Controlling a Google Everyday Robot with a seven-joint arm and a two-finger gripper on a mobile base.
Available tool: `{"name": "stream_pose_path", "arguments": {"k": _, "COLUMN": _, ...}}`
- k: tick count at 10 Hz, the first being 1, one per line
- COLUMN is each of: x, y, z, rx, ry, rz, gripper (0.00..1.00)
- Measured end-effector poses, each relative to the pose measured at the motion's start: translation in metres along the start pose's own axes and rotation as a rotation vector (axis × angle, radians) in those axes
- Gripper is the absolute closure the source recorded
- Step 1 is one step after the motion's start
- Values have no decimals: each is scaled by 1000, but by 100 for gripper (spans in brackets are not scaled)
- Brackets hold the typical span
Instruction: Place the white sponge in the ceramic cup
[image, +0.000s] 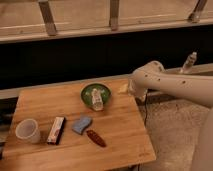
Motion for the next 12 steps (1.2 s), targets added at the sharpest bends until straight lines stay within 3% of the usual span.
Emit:
{"name": "stream_pose_path", "arguments": {"k": 5, "x": 0, "y": -1, "z": 0, "rx": -2, "ry": -1, "rz": 3, "gripper": 20}}
{"name": "stream_pose_path", "arguments": {"k": 7, "x": -1, "y": 6, "z": -3, "rx": -23, "ry": -12, "rz": -14, "gripper": 20}}
{"name": "stream_pose_path", "arguments": {"k": 10, "x": 4, "y": 55, "z": 5, "rx": -50, "ry": -4, "rz": -81, "gripper": 20}}
{"name": "stream_pose_path", "arguments": {"k": 12, "x": 21, "y": 119, "z": 11, "rx": -57, "ry": 4, "rz": -181, "gripper": 20}}
